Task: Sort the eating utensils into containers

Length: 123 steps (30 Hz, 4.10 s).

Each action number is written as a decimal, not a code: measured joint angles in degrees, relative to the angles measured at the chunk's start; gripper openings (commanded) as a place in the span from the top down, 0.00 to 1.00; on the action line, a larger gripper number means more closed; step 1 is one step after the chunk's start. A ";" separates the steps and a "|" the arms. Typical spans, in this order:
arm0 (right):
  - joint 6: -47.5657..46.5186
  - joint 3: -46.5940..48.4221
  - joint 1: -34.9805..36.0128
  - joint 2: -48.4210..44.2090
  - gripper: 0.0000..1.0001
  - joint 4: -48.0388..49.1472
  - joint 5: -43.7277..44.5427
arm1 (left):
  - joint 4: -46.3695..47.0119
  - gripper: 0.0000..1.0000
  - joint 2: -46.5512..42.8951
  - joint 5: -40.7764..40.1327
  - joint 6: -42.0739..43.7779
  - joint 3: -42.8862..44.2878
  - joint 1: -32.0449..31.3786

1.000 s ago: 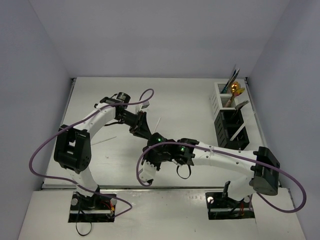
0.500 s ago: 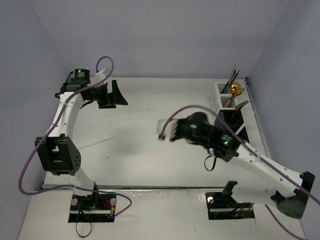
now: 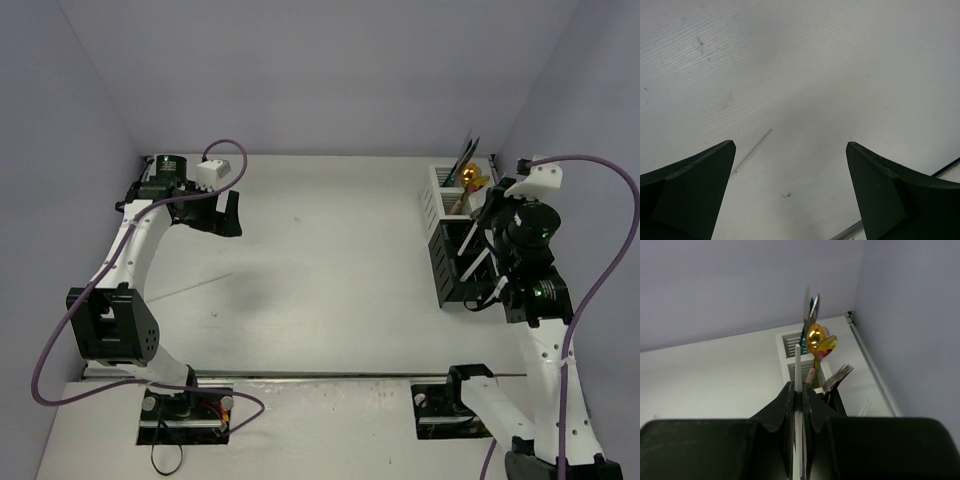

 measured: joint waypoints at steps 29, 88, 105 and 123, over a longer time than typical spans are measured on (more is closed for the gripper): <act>9.94 -16.03 -21.65 6.38 0.56 4.70 -5.86 | -4.92 0.36 9.13 -10.48 25.24 -6.35 -0.11; 7.89 14.65 29.50 32.44 0.26 8.14 -42.53 | -9.40 1.00 6.63 32.65 -8.57 22.63 -15.27; 8.51 18.60 33.66 37.90 0.43 8.40 -43.83 | -6.57 1.00 6.33 35.05 -11.37 21.85 -16.57; 11.74 18.27 33.68 37.90 0.77 9.35 -45.50 | 19.51 1.00 -1.23 36.29 -29.81 9.73 -15.91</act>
